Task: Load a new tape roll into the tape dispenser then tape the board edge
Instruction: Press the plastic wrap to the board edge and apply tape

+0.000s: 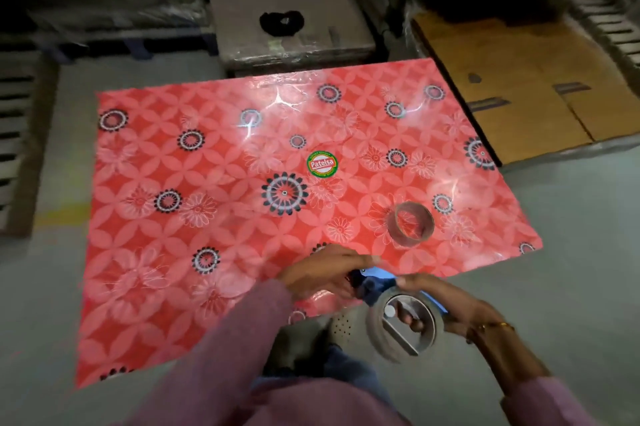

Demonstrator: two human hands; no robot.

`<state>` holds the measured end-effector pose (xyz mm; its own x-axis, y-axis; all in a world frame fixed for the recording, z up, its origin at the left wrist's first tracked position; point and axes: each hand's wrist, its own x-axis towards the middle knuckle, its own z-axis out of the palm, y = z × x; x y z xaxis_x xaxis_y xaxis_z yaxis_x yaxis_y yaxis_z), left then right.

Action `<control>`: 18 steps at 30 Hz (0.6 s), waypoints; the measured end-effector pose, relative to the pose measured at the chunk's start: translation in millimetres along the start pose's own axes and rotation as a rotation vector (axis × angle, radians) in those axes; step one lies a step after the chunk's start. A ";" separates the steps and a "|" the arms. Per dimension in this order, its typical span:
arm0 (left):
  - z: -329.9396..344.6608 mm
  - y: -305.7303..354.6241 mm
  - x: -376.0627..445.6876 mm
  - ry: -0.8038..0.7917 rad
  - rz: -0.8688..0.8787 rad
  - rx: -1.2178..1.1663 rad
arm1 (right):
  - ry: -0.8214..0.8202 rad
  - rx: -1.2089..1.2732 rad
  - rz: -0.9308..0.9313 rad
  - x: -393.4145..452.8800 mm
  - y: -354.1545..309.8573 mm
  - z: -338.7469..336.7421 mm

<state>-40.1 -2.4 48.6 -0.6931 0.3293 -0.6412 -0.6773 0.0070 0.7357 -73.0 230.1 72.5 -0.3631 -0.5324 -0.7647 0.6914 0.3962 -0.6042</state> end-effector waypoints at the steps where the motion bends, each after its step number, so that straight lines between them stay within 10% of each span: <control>1: -4.9 0.6 -1.3 0.043 0.012 -0.020 | -0.013 -0.043 -0.009 6.3 -9.3 -0.8; 13: -58.9 -21.3 -3.7 0.558 0.140 -0.440 | 0.046 -0.569 -0.418 99.9 -102.5 3.4; 18: -82.9 -26.4 16.3 0.870 0.309 -0.032 | 0.005 -0.735 -0.513 145.9 -123.6 -0.3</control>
<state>-54.0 -75.4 0.6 -0.7768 -0.5134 -0.3647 -0.4284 0.0064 0.9036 -211.6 103.7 35.5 -0.5217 -0.7731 -0.3608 -0.1310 0.4905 -0.8615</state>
